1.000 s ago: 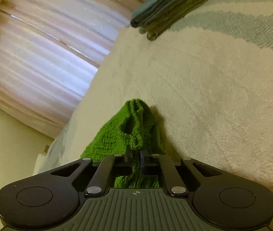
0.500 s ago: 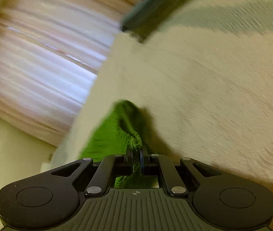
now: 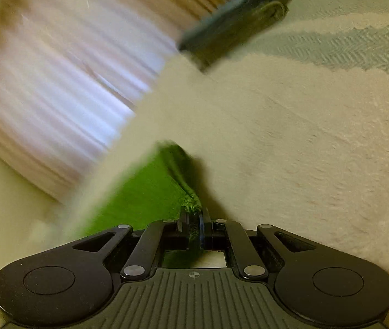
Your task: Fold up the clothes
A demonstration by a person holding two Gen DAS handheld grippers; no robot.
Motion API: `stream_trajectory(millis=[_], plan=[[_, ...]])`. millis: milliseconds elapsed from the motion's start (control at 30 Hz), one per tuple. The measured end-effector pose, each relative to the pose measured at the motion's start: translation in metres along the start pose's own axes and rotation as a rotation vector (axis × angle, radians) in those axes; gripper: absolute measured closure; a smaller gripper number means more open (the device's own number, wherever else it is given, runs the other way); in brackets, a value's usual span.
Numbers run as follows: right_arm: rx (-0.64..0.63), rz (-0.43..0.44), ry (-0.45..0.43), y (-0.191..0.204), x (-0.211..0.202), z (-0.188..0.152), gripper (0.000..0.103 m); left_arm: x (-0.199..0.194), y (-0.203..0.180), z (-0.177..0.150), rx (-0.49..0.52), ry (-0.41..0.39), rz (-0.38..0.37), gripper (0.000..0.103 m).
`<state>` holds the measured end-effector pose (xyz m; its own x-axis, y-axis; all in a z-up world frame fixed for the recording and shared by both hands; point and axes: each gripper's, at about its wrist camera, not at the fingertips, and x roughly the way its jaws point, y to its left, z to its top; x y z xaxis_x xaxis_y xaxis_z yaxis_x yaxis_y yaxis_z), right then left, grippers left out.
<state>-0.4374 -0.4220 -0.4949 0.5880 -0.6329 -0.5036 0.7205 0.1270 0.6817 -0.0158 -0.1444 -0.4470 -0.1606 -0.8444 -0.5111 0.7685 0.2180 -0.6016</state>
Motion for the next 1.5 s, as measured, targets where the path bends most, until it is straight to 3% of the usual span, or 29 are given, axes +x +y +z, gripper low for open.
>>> stream_trajectory(millis=[100, 167, 200, 233, 333, 400, 500, 633, 767, 900, 967, 1067, 1133, 1200, 1300, 1367, 1467, 1500], plan=[[-0.16, -0.072, 0.009, 0.025, 0.003, -0.002, 0.098, -0.005, -0.007, -0.001, 0.04, 0.002, 0.037, 0.088], [-0.313, -0.134, 0.013, 0.048, 0.003, -0.003, 0.074, -0.009, -0.016, 0.003, 0.077, 0.007, 0.067, 0.085], [-0.387, -0.186, -0.013, 0.058, 0.0, -0.004, 0.048, -0.012, -0.021, 0.005, 0.096, 0.009, 0.083, 0.084], [-0.461, -0.243, -0.046, 0.067, -0.004, -0.006, 0.032, -0.015, -0.027, 0.008, 0.122, 0.002, 0.098, 0.084], [-0.589, -0.249, -0.17, 0.09, -0.023, -0.01, 0.032, -0.025, -0.048, 0.013, 0.201, -0.031, 0.111, 0.084], [-0.672, -0.184, -0.194, 0.106, -0.029, -0.017, 0.032, -0.031, -0.062, 0.016, 0.252, -0.056, 0.108, 0.084], [-0.763, -0.114, -0.118, 0.117, -0.016, -0.033, 0.032, -0.018, -0.079, 0.007, 0.353, -0.017, 0.139, 0.084], [-0.807, -0.18, 0.071, 0.094, 0.026, -0.056, 0.034, 0.008, -0.077, -0.015, 0.415, 0.019, 0.222, 0.084], [-0.682, -0.147, 0.149, 0.071, 0.035, -0.047, 0.034, 0.019, -0.077, -0.016, 0.448, 0.03, 0.239, 0.084], [-0.714, -0.155, 0.19, 0.076, 0.032, -0.037, 0.034, 0.016, -0.079, -0.008, 0.452, 0.05, 0.23, 0.083], [-0.716, -0.172, 0.16, 0.082, 0.016, -0.031, 0.034, 0.006, -0.078, 0.001, 0.433, 0.049, 0.206, 0.084], [-0.639, -0.141, 0.073, 0.085, 0.005, 0.001, 0.034, -0.008, -0.067, 0.03, 0.342, 0.019, 0.159, 0.085], [-0.544, -0.098, 0.035, 0.085, 0.009, 0.029, 0.034, -0.006, -0.057, 0.06, 0.258, -0.015, 0.136, 0.079], [-0.411, -0.046, 0.028, 0.08, 0.025, 0.058, 0.034, 0.007, -0.047, 0.087, 0.163, -0.029, 0.106, 0.069], [-0.236, -0.009, 0.078, 0.069, 0.063, 0.085, 0.034, 0.039, -0.027, 0.117, -0.009, 0.0, 0.059, 0.066], [-0.148, 0.01, 0.116, 0.061, 0.083, 0.092, 0.034, 0.062, -0.014, 0.132, -0.125, 0.029, 0.03, 0.066], [-0.07, 0.027, 0.141, 0.051, 0.103, 0.093, 0.034, 0.088, -0.006, 0.137, -0.165, 0.06, 0.048, 0.07], [-0.07, 0.041, 0.133, 0.049, 0.104, 0.089, 0.043, 0.093, -0.004, 0.136, -0.168, 0.062, 0.024, 0.082]])
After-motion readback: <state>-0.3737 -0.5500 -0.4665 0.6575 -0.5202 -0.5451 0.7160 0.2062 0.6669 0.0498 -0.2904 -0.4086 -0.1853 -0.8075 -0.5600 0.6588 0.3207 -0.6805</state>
